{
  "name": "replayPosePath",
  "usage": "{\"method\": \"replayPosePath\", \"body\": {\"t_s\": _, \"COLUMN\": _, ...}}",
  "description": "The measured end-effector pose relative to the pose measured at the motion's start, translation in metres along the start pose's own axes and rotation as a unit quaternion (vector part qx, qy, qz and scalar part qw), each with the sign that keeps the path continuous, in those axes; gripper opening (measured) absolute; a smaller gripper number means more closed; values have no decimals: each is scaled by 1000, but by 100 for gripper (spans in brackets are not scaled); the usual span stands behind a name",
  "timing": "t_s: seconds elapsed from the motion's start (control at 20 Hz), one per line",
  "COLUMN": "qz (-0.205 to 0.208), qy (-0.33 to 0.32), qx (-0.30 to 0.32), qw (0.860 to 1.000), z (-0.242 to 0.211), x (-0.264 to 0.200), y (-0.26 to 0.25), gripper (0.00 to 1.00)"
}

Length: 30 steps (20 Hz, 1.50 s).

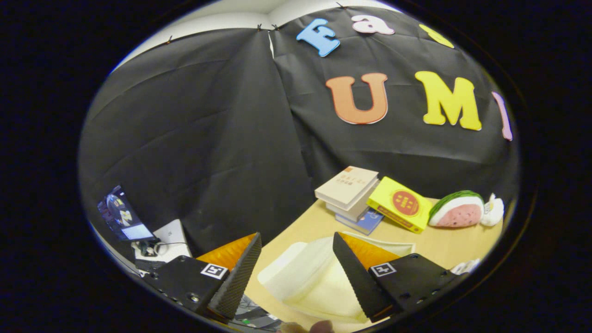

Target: Open the storage box then place both shoes into the box .Put the left shoe in first, then the right shoe, with the right side of both shoes facing outward in a uniform manner.

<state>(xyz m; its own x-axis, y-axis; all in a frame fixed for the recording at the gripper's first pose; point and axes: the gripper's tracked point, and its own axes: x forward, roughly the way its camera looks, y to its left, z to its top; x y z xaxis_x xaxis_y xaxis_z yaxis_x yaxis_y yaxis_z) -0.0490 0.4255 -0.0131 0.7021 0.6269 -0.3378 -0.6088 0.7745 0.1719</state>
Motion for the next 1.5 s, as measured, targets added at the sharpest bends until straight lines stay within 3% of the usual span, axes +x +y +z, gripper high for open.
{"method": "replayPosePath", "body": {"t_s": 0.4, "qz": -132, "qy": -29, "qx": 17, "qw": 991, "z": -43, "x": -97, "y": -165, "gripper": 96}}
{"method": "replayPosePath", "body": {"t_s": 0.6, "qz": -203, "qy": -1, "qx": 39, "qw": 978, "z": -108, "x": -147, "y": -244, "gripper": 96}}
{"method": "replayPosePath", "body": {"t_s": 0.75, "qz": -234, "qy": 40, "qx": 52, "qw": 970, "z": -162, "x": -172, "y": -287, "gripper": 96}}
{"method": "replayPosePath", "body": {"t_s": 1.0, "qz": -258, "qy": 102, "qx": 89, "qw": 956, "z": -232, "x": -187, "y": -343, "gripper": 96}}
{"method": "replayPosePath", "body": {"t_s": 1.2, "qz": -246, "qy": 132, "qx": 123, "qw": 952, "z": -261, "x": -179, "y": -371, "gripper": 96}}
{"method": "replayPosePath", "body": {"t_s": 1.5, "qz": -238, "qy": 165, "qx": 101, "qw": 952, "z": -294, "x": -163, "y": -393, "gripper": 96}}
